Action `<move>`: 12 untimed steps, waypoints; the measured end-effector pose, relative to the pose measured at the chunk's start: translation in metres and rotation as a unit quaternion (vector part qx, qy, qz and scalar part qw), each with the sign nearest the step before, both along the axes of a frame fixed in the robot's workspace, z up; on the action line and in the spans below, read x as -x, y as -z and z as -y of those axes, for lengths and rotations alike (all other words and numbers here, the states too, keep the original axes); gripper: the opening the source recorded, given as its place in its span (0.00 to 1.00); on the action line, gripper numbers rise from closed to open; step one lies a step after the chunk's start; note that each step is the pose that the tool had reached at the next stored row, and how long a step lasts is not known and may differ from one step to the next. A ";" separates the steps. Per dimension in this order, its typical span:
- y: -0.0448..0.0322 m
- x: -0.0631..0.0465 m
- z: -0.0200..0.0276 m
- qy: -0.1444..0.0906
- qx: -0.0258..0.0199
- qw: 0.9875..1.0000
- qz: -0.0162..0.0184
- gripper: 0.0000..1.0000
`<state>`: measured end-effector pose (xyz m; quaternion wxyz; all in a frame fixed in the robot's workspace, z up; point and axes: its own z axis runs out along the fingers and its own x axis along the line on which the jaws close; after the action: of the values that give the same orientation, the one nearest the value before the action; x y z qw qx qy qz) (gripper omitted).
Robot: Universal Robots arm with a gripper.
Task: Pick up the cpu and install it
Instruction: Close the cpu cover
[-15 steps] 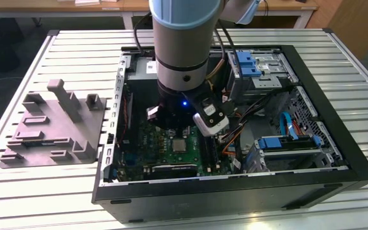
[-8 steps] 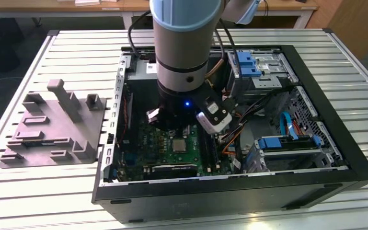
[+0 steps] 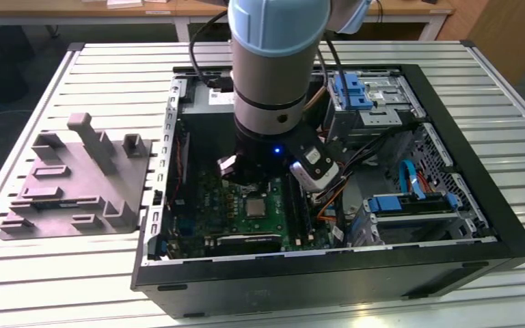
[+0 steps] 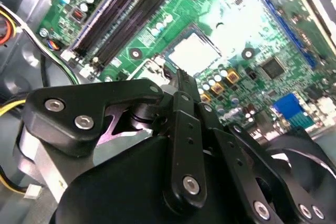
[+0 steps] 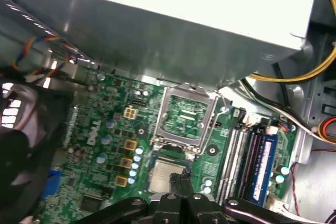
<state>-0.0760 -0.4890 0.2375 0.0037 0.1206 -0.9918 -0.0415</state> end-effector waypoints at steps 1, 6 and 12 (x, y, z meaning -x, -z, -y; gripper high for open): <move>0.0009 -0.002 -0.0005 0.000 0.000 1.000 0.000 0.11; 0.0056 -0.010 -0.0086 -0.001 0.000 1.000 0.000 0.11; 0.0079 -0.010 -0.0102 -0.036 0.000 0.999 0.000 0.11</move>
<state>-0.0658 -0.4788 0.2296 0.0048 0.1563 -0.9868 -0.0413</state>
